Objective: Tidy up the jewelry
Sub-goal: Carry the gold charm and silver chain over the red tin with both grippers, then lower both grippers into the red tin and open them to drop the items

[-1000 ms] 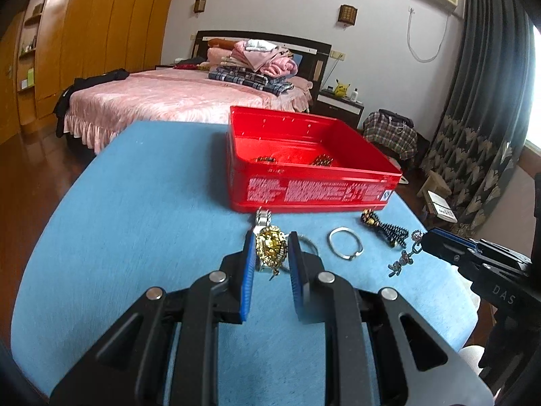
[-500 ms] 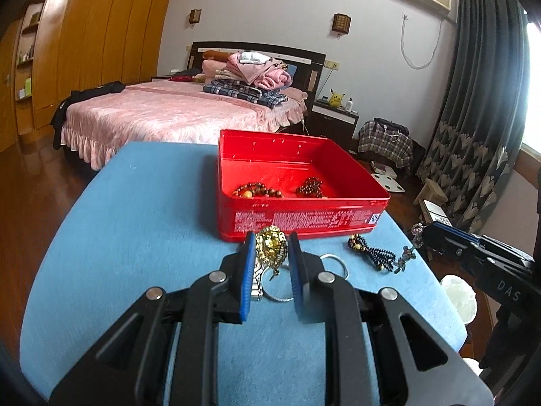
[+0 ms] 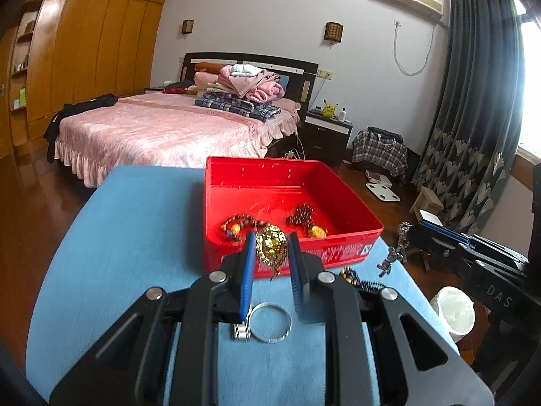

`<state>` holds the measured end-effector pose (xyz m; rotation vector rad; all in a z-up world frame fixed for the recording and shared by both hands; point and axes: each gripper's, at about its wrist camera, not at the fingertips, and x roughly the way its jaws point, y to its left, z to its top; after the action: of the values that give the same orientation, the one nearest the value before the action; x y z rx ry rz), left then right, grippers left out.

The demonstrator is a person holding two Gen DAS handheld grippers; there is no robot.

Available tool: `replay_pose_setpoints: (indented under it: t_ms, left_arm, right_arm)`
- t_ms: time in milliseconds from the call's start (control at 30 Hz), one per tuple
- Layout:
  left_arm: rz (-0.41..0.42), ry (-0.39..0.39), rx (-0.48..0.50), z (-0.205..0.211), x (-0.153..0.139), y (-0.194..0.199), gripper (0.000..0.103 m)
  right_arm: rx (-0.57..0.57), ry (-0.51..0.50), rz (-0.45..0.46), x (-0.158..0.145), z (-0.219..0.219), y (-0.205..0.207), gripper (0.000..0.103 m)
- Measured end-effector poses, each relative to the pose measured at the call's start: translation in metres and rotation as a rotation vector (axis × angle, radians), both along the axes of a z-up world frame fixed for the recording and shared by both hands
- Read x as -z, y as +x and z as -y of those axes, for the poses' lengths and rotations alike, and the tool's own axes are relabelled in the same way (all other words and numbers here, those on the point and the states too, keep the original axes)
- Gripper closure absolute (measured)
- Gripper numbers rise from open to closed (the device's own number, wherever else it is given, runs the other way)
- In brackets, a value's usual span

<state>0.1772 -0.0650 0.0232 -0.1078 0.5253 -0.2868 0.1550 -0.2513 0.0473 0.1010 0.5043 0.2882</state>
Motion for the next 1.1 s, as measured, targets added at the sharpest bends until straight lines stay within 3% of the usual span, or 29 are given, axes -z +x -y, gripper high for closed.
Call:
replay_pose_setpoints:
  t_ms: [467,867,900,1000,1100]
  left_arm:
    - [0.038,-0.006,0.005,0.019,-0.015,0.077,0.085]
    - [-0.046,0.035,0.023,0.03,0.021,0.142,0.085]
    - [-0.054,0.041,0.019,0.03,0.024,0.145,0.083]
    - [-0.057,0.032,0.01,0.024,0.028,0.146,0.057]
    - [-0.042,0.032,0.004,0.018,0.026,0.14,0.055]
  right_arm:
    - [0.011,0.01,0.051,-0.021,0.005,0.074,0.09]
    - [0.018,-0.003,-0.028,0.015,0.005,0.14,0.09]
    - [0.02,-0.014,-0.033,0.019,0.004,0.142,0.088]
    - [0.055,-0.054,-0.028,0.025,0.003,0.144,0.057]
    - [0.068,-0.08,-0.005,0.025,0.002,0.138,0.055]
